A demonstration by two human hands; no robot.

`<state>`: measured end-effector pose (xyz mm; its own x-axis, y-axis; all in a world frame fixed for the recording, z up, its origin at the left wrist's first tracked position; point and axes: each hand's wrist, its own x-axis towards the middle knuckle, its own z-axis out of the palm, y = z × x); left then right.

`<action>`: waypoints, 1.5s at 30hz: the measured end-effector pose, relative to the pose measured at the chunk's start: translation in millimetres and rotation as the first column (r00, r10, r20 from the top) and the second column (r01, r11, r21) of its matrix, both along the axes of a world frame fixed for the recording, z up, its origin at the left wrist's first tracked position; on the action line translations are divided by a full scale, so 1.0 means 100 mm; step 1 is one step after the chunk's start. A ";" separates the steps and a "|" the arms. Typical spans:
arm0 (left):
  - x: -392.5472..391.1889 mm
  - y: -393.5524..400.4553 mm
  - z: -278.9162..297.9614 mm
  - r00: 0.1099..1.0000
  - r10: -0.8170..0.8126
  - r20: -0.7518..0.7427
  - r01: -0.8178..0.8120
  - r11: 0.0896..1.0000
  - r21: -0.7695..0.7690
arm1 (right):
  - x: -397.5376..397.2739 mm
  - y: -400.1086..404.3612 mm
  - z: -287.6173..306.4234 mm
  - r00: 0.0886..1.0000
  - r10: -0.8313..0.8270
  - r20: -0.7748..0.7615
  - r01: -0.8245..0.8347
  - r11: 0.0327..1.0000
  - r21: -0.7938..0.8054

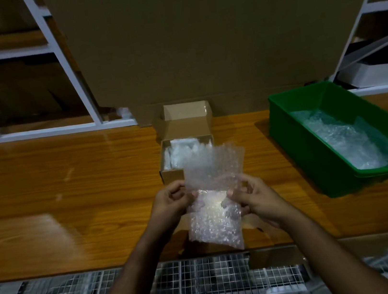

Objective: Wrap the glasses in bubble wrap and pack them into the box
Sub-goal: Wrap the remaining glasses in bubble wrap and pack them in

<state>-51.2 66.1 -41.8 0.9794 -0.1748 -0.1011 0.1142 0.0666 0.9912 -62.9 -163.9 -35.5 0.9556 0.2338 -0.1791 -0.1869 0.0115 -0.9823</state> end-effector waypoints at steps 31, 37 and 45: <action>-0.04 0.01 -0.03 0.990 0.088 -0.114 -0.095 0.994 -0.053 | -0.07 0.20 0.02 0.986 0.049 -0.163 -0.051 0.999 -0.009; -0.13 0.10 -0.07 0.992 -0.060 -0.109 0.054 0.997 -0.061 | -0.07 0.12 0.02 0.992 0.051 -0.120 -0.058 0.997 -0.054; -0.16 0.30 -0.06 0.992 -0.125 -0.022 0.125 0.992 -0.024 | -0.12 0.11 0.01 0.977 0.091 -0.192 -0.064 0.987 0.145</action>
